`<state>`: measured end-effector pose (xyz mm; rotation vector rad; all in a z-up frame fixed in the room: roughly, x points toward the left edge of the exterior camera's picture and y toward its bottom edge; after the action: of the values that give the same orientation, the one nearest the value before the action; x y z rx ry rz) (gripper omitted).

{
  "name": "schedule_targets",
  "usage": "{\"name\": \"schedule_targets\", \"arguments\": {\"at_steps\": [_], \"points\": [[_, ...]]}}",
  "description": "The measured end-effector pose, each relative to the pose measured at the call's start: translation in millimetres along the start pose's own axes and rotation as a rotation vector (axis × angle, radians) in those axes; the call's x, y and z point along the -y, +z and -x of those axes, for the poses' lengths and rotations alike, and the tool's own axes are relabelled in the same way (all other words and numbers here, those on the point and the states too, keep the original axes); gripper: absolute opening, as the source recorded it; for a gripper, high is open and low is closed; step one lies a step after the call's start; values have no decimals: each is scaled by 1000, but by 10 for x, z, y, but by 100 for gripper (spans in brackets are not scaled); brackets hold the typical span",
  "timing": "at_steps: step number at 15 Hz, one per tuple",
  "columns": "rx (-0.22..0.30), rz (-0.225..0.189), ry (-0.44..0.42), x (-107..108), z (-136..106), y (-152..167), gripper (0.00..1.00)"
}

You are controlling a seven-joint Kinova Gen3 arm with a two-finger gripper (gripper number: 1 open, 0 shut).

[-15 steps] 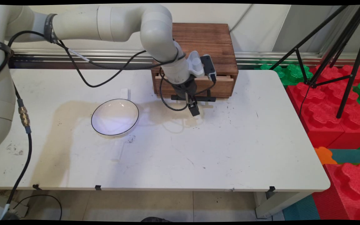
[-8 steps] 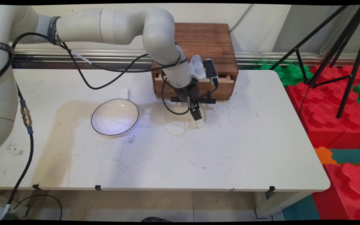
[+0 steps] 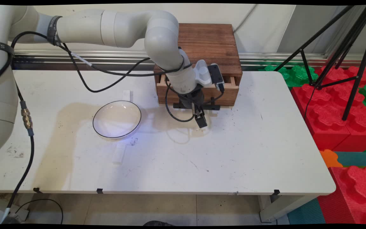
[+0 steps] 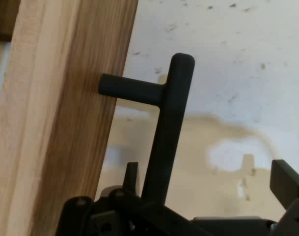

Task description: Open the drawer

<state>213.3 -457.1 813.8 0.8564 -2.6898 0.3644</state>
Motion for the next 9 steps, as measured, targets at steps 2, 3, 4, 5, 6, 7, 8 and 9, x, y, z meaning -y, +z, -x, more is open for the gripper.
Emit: {"name": "schedule_targets", "arguments": {"at_steps": [2,3,4,5,6,7,8,9], "points": [[2,11,-3,-97,6,-21,100],[3,15,-4,-132,8,-26,100],[4,19,-5,-168,12,-32,100],[5,23,-7,-203,15,-38,100],[6,26,-8,-231,20,-41,100],[8,30,-10,-272,26,-48,100],[10,34,-11,-321,33,-55,100],[11,39,-13,-368,38,-63,100]]}}
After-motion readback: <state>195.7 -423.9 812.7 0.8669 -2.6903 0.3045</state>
